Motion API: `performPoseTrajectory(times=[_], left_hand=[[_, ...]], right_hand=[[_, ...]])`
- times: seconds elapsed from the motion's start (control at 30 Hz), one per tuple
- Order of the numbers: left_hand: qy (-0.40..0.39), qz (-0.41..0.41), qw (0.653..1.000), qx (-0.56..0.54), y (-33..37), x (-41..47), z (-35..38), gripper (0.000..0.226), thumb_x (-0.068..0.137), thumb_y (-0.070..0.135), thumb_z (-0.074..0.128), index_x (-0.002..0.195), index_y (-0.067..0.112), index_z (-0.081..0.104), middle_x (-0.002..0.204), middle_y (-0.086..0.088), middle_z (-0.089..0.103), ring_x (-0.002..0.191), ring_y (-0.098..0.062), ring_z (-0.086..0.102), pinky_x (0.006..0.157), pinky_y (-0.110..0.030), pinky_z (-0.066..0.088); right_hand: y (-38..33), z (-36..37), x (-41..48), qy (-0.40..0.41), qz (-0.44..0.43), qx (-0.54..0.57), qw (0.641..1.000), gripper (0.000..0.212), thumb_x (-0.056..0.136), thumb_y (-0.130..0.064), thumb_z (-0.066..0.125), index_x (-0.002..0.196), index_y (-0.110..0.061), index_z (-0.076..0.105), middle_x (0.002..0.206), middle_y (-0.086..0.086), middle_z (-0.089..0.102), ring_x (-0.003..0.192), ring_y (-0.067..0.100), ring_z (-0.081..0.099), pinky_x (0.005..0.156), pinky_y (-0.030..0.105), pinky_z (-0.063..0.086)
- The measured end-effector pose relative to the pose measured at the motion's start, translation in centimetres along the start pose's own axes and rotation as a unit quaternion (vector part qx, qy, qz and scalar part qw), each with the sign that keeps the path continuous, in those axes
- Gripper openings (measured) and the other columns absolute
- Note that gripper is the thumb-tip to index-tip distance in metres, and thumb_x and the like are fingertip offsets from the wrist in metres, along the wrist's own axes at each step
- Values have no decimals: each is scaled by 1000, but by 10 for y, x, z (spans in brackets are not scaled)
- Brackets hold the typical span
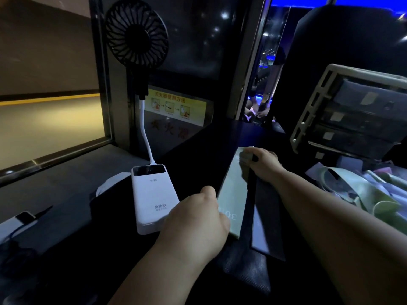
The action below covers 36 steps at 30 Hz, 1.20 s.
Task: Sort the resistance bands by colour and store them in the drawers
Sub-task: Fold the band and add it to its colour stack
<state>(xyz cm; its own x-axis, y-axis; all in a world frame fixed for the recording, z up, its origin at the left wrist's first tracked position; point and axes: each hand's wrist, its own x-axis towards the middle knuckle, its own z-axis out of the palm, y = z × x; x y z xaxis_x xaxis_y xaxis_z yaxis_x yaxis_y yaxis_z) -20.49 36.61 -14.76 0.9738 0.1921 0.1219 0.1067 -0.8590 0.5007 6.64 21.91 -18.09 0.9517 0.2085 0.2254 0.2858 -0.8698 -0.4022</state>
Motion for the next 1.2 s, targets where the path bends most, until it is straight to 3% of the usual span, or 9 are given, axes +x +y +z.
performPoseTrajectory(times=[0.5,0.73,0.87,1.03,1.2], left_hand=[[4,-2,999,36,0,2,2,12,95,32,49,100,22,47,93,3,59,90,-19,59,68,-30,41],[27,1,999,33,7,6,-2,11,94,28,53,102,22,50,93,3,61,89,-20,59,71,-32,47],[51,4,998,25,15,11,-1,9,93,25,53,101,22,52,89,3,60,85,-20,58,66,-31,42],[74,21,997,0,35,19,9,16,95,37,54,104,24,49,84,7,51,81,-19,50,66,-29,37],[68,51,996,-32,63,30,30,20,94,41,57,98,24,47,79,8,48,79,-18,49,65,-28,34]], right_hand=[[0,1,-1,-15,-1,5,1000,31,93,-37,53,122,-41,62,140,-10,51,134,25,36,112,45,31],[-2,-9,-14,33,-21,23,999,30,93,-32,56,121,-34,65,138,-1,54,131,29,42,109,43,37],[2,-19,-25,26,-26,49,998,30,89,-30,61,119,-32,67,133,2,58,127,30,48,107,41,40],[9,-37,-47,39,-71,32,996,30,91,-19,59,120,-20,68,129,6,61,125,26,50,110,37,33],[26,-67,-68,55,-101,4,993,28,90,-18,61,116,-19,70,124,6,65,121,25,54,106,32,35]])
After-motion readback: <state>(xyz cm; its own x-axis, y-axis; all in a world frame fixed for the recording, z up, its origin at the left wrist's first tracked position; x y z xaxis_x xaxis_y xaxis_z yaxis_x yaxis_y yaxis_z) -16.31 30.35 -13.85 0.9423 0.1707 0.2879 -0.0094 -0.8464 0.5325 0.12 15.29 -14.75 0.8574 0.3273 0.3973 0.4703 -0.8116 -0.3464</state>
